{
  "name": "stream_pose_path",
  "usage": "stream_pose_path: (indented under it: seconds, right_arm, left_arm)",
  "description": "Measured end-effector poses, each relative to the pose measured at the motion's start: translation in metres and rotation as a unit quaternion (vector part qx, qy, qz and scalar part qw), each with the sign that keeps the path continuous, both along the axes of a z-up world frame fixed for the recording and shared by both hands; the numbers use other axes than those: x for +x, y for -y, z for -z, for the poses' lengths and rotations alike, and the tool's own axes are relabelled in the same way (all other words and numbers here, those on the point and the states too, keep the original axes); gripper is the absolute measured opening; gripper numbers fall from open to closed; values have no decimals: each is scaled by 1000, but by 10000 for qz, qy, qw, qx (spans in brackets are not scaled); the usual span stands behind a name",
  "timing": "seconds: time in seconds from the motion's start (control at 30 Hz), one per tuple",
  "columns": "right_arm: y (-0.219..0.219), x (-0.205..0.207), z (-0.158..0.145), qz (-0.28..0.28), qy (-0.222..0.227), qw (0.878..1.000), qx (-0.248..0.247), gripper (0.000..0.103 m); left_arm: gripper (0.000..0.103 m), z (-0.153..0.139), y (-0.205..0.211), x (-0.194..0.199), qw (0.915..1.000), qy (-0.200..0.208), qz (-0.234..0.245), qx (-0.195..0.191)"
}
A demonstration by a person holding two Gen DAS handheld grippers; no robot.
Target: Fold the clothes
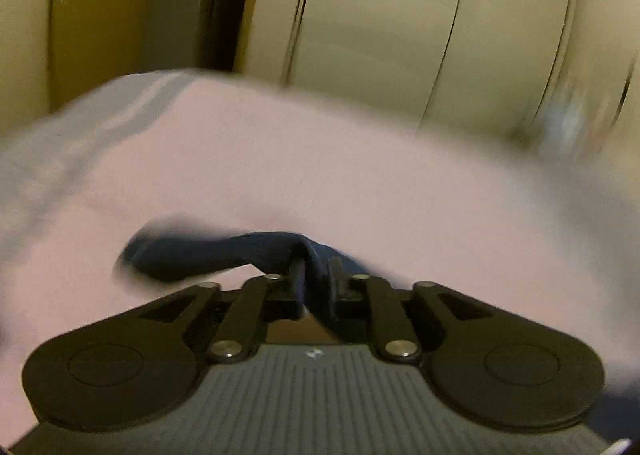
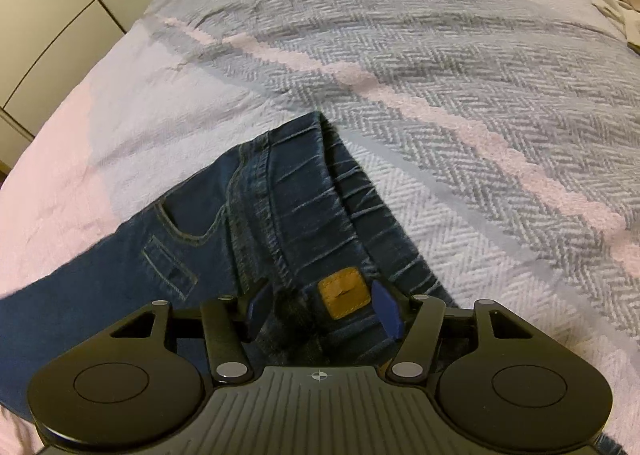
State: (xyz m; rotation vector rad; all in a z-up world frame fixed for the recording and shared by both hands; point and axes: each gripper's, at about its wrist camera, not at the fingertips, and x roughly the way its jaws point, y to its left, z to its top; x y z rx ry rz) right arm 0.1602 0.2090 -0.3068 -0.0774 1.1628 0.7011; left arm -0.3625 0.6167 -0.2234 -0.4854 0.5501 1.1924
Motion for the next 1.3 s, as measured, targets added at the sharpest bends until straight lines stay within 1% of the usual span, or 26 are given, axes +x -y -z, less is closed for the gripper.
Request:
stream_pose_path:
  seconds: [0.03,0.1,0.17,0.2,0.23,0.3,0.37,0.4,0.43,0.5,0.57,0.63,0.7,0.73,0.77,0.8,0.9,0.97,1.03,1.1,1.17,1.23,1.3]
  right_arm:
    - [0,-2,-1,-24,16,10000,-16,59]
    - [1,-9,-4,-104,32,9999,-38,59]
    - [4,-15,-8,-187,36,9998,-35,59]
    - [6,-18,-10,-231,32,9997,-20,59]
    - [9,-22,-13,-256,72,9996,-46,59]
    - [14,-27,-17,-265,124,9995,-89,59]
    - [20,-31,-19,-233,148,9995,-123,59]
    - [22,-33,-20,-217,159,9995,-139,59]
    - [25,-35,-22,-235,176,9995,-114,59]
    - [28,-44,-25,-391,298,9987,-126,59]
    - [29,-55,-26,-597,491,9968,-208,59]
    - [30,-69,-19,-984,813,9899,-624,59]
    - [34,-84,-5,-1367,1174,9764,-1187,59]
    - [40,-91,0,-1456,1293,9709,-1393,59]
    - [45,-94,1,-1458,1319,9674,-1596,59]
    - [51,-96,-1,-1419,1329,9677,-1608,59]
    - [75,-102,-19,-1172,1687,9676,-1470,59]
    - [90,-105,-28,-1223,1729,9690,-1272,59]
    - [105,-106,-25,-1202,1566,9696,-1444,59]
    - [120,-107,-22,-1180,1402,9697,-1618,59]
    - [135,-108,-19,-1158,1237,9691,-1791,59]
    - [149,-104,-27,-1053,1052,9774,-1503,59]
    - [153,-99,-33,-1003,962,9809,-1364,59]
  left_arm:
    - [14,17,1,-12,9985,-484,-153,-202]
    - [15,53,4,-42,9916,-828,-627,-774]
    - [15,69,23,-78,9859,-381,-1230,-1067]
    - [15,71,34,-93,9827,61,-1443,-1161]
    - [16,73,45,-108,9770,503,-1653,-1252]
    - [18,77,67,-135,9600,1328,-2021,-1412]
    - [18,76,76,-136,9573,1564,-1960,-1436]
    - [18,75,80,-136,9566,1662,-1910,-1445]
    - [18,71,89,-132,9597,1659,-1755,-1437]
    - [18,66,105,-115,9688,1539,-1342,-1405]
    - [18,65,128,-95,9773,1317,-898,-1396]
    - [18,68,152,-75,9834,988,-470,-1445]
    - [18,73,174,-57,9860,632,-69,-1544]
    - [18,72,184,-49,9855,561,115,-1595]
    - [18,72,195,-42,9847,491,300,-1646]
    - [18,71,205,-35,9834,434,475,-1694]
    - [19,67,229,-24,9779,536,818,-1846]
    - [19,71,242,-18,9726,657,931,-2028]
    - [19,76,257,-11,9671,706,978,-2242]
    - [19,81,268,-1,9609,663,1058,-2471]
    - [19,78,279,12,9560,642,1192,-2604]
    - [19,73,287,28,9543,624,1339,-2599]
    - [19,70,291,47,9528,581,1444,-2608]
